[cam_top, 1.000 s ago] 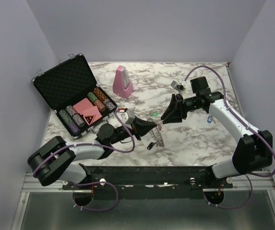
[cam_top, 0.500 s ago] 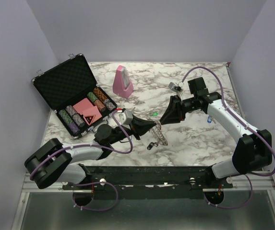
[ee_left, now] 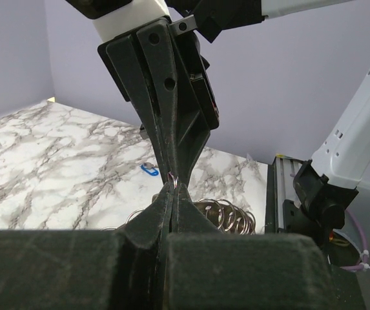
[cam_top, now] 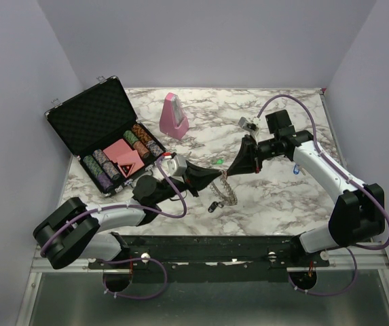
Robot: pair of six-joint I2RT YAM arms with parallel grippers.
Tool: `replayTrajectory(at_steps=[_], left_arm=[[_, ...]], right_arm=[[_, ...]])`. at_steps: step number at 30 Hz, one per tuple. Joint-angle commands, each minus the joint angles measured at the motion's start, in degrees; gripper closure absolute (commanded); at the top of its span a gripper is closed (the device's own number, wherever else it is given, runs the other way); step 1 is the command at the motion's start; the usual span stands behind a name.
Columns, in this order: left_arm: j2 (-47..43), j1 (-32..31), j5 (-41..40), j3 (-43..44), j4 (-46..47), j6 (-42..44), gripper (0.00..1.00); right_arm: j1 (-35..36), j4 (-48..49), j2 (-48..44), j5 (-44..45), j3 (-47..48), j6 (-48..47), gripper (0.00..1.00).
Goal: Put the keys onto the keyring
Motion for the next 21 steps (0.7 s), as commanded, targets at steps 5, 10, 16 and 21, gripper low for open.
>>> replayTrajectory(at_steps=[5,10,16,21], left_arm=[[-1.11,-0.2,-0.64,2.85,9.39,0.78,1.0],[-1.38,-0.2,-0.47,2.94,8.86,1.13,1.0],[-1.03,-0.2,-0.47,3.03,9.03,1.13,1.0],[-0.94,-0.2,-0.21,3.29,9.3,1.22,1.0]], right_arm=[[0.52,-2.68,0.08,-0.82,0.53,-2.69,1.0],[0.52,-3.12,-0.27,-1.08,0.62,-3.48,1.0],[0.44,-3.12,-0.36,-1.26,0.53,-3.84,1.0],[0.52,-3.21,-0.53,-0.82,0.71,-4.01,0.98]])
